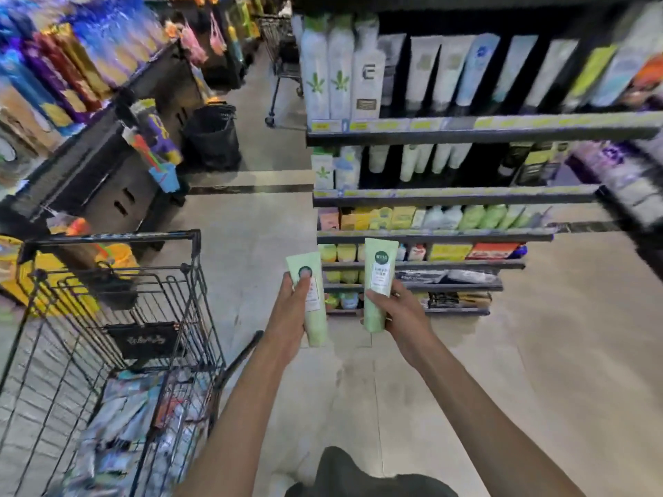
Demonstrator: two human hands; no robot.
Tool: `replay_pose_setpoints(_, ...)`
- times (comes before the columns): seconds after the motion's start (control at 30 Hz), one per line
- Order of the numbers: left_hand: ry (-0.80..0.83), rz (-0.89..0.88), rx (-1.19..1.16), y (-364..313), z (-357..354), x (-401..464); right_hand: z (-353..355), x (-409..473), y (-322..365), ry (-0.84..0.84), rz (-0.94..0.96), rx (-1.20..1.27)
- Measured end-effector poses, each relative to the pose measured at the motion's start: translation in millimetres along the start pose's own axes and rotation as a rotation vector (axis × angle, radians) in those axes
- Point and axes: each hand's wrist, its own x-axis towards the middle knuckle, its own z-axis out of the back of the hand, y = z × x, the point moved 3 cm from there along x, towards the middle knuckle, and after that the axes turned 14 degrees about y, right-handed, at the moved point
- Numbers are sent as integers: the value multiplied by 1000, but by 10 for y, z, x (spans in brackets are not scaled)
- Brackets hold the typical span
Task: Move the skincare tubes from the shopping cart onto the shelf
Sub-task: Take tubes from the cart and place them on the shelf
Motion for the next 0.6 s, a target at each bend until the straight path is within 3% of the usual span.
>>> replay_pose_setpoints(0.2, 131, 33, 59, 225, -1030, 260, 991, -282, 294, -49, 39, 16)
replay_pose_setpoints(0.6, 102, -49, 187, 253, -2064, 1039, 2060, -100, 602, -98, 64, 22)
